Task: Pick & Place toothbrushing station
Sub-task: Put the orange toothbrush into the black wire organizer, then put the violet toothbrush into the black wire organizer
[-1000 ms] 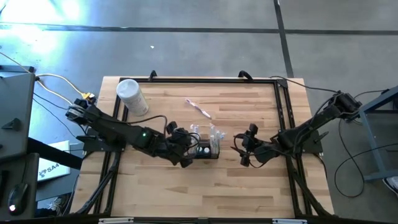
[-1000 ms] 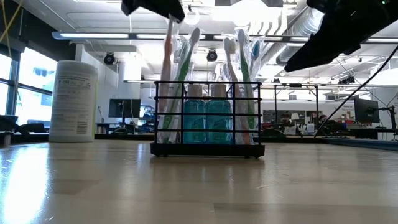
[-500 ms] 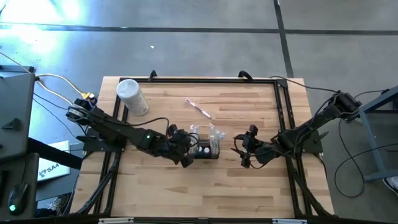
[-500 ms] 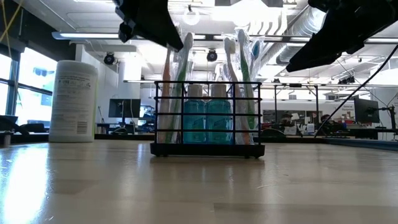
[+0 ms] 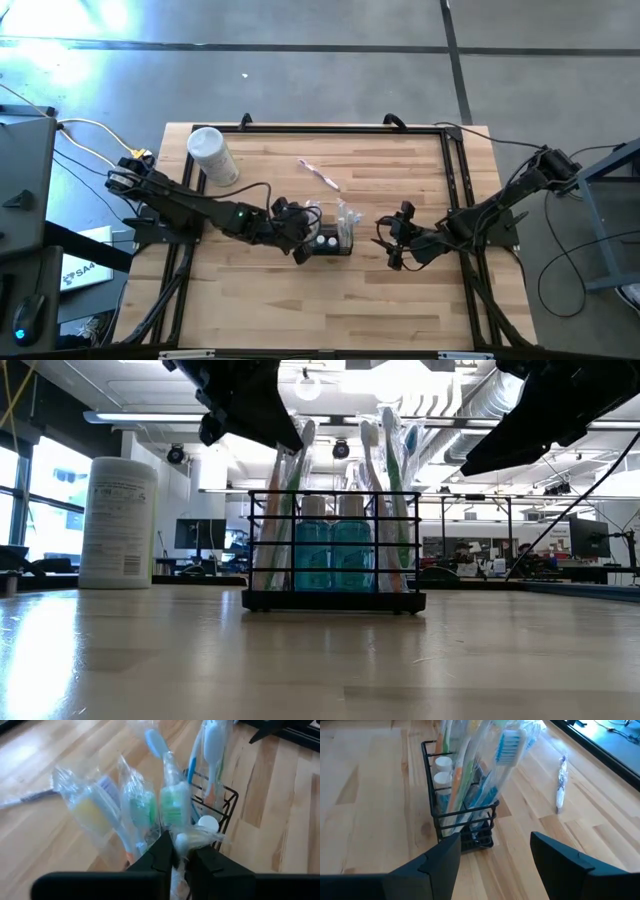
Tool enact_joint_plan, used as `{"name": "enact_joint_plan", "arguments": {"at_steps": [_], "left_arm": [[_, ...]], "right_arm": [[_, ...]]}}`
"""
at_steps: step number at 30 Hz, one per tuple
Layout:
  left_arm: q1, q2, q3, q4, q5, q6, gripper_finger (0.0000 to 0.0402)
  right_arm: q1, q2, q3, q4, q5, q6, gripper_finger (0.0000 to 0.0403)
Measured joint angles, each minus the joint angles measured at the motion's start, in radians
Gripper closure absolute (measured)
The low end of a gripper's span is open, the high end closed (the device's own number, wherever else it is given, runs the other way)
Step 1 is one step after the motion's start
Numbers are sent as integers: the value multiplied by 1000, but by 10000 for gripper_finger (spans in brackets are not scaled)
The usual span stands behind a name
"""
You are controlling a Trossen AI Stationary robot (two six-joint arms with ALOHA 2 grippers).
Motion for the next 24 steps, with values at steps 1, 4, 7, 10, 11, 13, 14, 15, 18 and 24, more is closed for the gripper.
{"name": "enact_joint_plan", "arguments": {"at_steps": [1, 4, 7, 10, 11, 13, 14, 15, 18, 24], "left_arm": [[0, 0, 0, -2, 11, -5, 359], [0, 6, -6, -14, 36, 1, 314], [-1, 5, -5, -11, 46, 6, 269], [-1, 5, 2, -23, 38, 9, 225], [-1, 5, 9, -24, 37, 9, 211], [-1, 5, 26, -28, 35, 17, 183], [0, 5, 37, -37, 34, 45, 171], [-1, 3, 50, -52, 34, 79, 161], [-1, 0, 107, -146, 36, 59, 146], [-1, -1, 201, -322, 36, 31, 142]], "right_arm": [[0, 0, 0, 0, 0, 2, 172], [0, 0, 0, 0, -26, 4, 172], [0, 0, 0, 0, -53, 22, 172], [0, 0, 0, -1, -73, 31, 172], [0, 0, 0, -1, -80, 34, 172], [0, 0, 0, -3, -94, 52, 172], [0, 0, 0, -5, -97, 56, 172], [1, 1, 0, -6, -99, 57, 172], [10, 10, 0, -7, -96, 77, 172], [38, 37, 0, -9, -94, 127, 172]]}}
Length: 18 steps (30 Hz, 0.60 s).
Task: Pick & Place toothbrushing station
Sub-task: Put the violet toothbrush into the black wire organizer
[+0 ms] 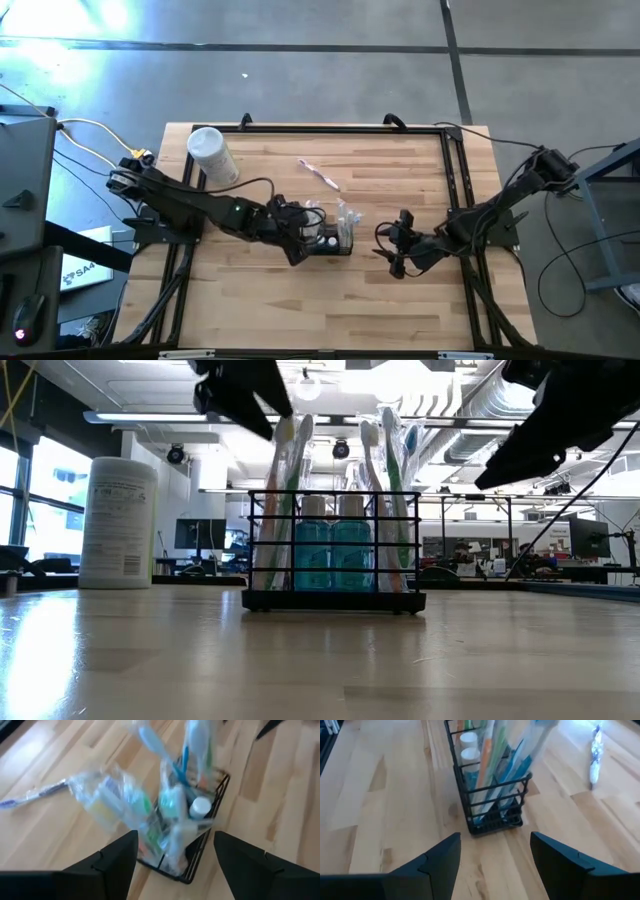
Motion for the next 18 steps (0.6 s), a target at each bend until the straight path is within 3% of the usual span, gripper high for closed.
{"name": "enact_joint_plan", "arguments": {"at_steps": [11, 18], "left_arm": [[-13, -1, 383, -312, -34, 192, 142], [2, -2, 585, -703, -66, 257, 142]], "right_arm": [[15, 35, 0, 2, 5, 136, 172], [39, 79, 0, 6, 0, 207, 172]]}}
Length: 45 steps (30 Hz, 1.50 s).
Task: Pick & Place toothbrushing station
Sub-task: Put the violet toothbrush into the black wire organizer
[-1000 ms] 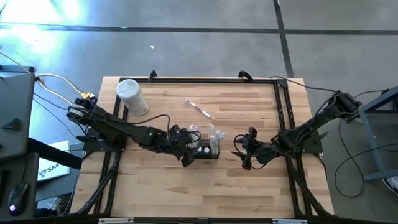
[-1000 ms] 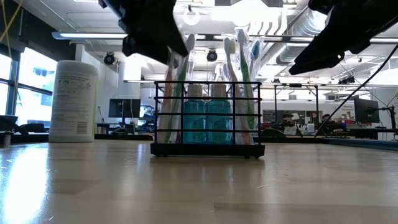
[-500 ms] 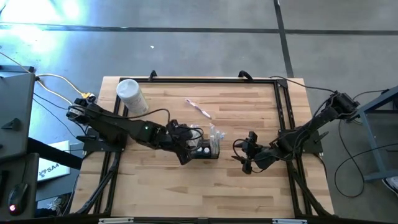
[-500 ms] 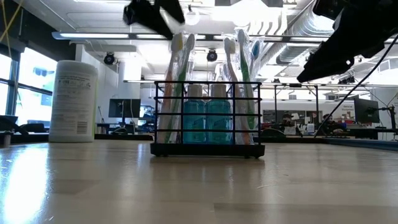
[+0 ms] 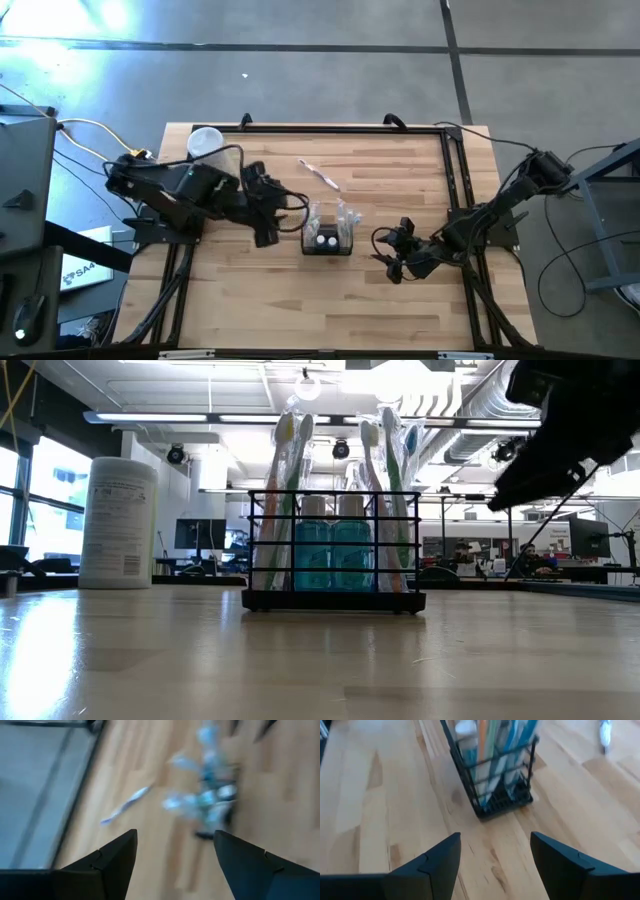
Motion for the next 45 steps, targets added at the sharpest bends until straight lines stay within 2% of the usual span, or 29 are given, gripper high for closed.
{"name": "enact_joint_plan", "arguments": {"at_steps": [5, 9, 13, 19, 23, 28, 30, 39, 45], "left_arm": [[84, -15, 30, -142, -83, 17, 142], [229, -10, 28, -186, -32, 47, 142], [405, 9, 27, -159, -9, 195, 142], [649, 71, 25, -18, 237, 448, 142], [759, 127, 25, 73, 381, 507, 142], [855, 207, 24, 79, 419, 506, 142], [890, 240, 24, 74, 419, 555, 142], [949, 334, 24, -32, 439, 1068, 142], [949, 388, 25, -25, 598, 1285, 142]], "right_arm": [[19, 53, 0, 5, 0, 83, 172], [30, 101, 0, 29, -6, 149, 172], [49, 143, -1, 129, -6, 144, 172], [88, 168, 0, 323, -7, 11, 172], [103, 169, 0, 369, -7, 2, 172], [114, 169, 0, 371, -4, 54, 172], [115, 169, 0, 371, -5, 70, 172], [116, 169, 0, 403, -2, 130, 172], [110, 169, 0, 403, 4, 131, 172]]}}
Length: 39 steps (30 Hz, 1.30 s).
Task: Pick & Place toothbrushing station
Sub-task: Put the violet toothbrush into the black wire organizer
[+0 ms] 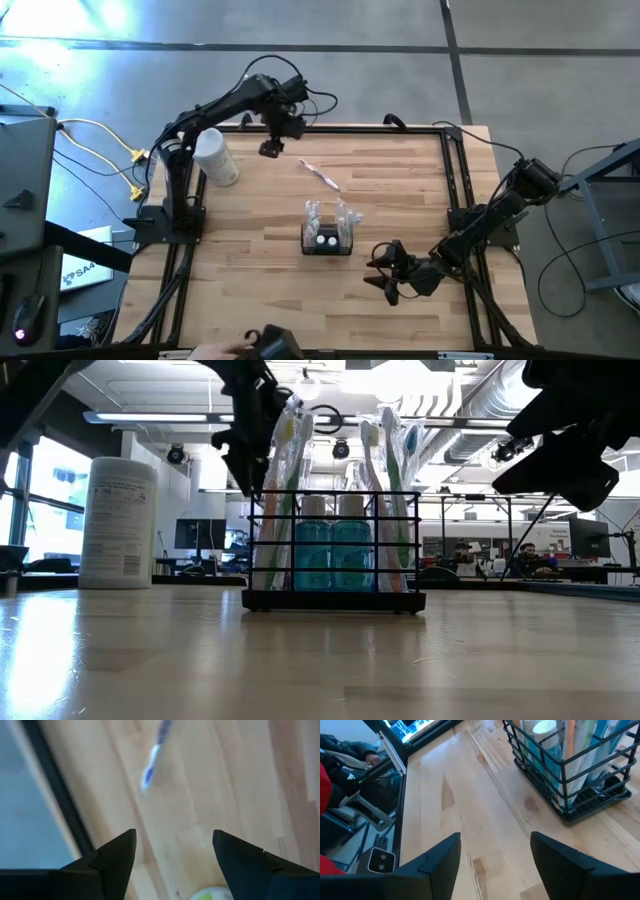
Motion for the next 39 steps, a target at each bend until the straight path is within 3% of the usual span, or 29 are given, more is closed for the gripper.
{"name": "enact_joint_plan", "arguments": {"at_steps": [17, 22, 26, 32, 39], "left_arm": [[108, 140, 0, -42, 70, 176, 142], [113, 180, 0, -12, 156, 243, 142], [108, 200, 0, 39, 251, 170, 142], [103, 214, 0, 112, 245, -65, 142], [83, 215, -15, 164, 232, -25, 142]], "right_arm": [[3, 0, 0, 6, -3, 78, 172], [0, 0, 0, 5, -1, 78, 172], [0, 0, 0, 5, 2, 78, 172], [0, 0, 0, 5, 1, 77, 172], [1, 0, 0, 4, 1, 73, 172]]}}
